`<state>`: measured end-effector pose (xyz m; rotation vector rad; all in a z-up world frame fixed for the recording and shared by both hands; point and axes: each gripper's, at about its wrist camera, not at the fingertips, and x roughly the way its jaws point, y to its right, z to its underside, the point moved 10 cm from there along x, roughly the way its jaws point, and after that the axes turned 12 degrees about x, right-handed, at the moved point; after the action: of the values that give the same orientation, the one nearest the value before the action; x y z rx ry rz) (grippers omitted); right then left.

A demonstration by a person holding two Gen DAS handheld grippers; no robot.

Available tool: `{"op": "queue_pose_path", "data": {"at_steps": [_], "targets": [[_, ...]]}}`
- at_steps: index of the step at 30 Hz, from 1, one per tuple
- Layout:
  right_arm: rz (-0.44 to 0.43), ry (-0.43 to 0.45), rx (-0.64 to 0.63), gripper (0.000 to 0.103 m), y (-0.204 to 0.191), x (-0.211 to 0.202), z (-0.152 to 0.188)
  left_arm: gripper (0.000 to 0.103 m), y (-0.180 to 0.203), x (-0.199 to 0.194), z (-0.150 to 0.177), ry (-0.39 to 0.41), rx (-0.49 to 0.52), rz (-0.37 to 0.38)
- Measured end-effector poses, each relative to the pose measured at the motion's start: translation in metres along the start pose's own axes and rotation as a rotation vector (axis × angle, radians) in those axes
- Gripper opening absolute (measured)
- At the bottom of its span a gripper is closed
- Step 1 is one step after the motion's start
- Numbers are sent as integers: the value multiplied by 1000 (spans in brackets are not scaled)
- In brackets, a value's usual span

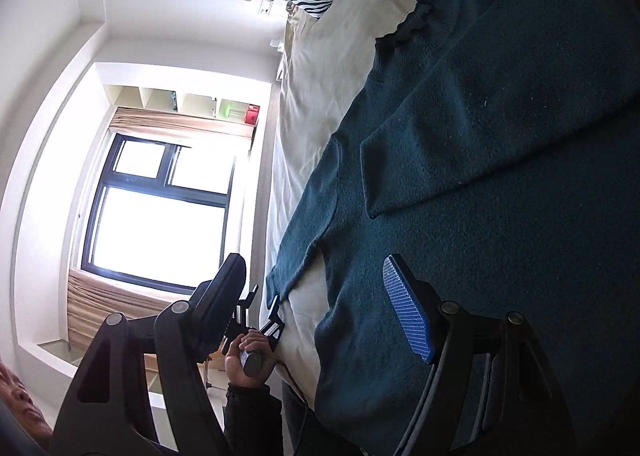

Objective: Fold small clothes

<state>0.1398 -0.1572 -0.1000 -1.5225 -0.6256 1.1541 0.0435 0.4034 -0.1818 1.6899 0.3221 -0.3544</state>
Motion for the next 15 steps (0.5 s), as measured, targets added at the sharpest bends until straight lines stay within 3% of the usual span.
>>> {"op": "queue_pose_path", "data": {"at_steps": [1, 3, 6, 8, 11, 14, 15], "targets": [[-2, 2, -4, 71, -3, -1, 3, 52, -1, -9, 0, 31, -25, -9], [-10, 5, -5, 71, -5, -6, 3, 67, 4, -19, -2, 57, 31, -27], [-3, 8, -8, 71, -5, -6, 4, 69, -1, -10, -5, 53, 59, -54], [4, 10, -4, 71, -2, -7, 4, 67, -9, -7, -11, 64, 17, -53], [2, 6, -12, 71, -3, -6, 7, 62, -7, 4, -19, 66, 40, -67], [9, 6, -15, 71, -2, -3, 7, 48, -7, 16, -26, 56, 32, -72], [7, 6, -13, 71, -1, -3, 7, 38, -12, 17, -28, 52, 29, -79]]}}
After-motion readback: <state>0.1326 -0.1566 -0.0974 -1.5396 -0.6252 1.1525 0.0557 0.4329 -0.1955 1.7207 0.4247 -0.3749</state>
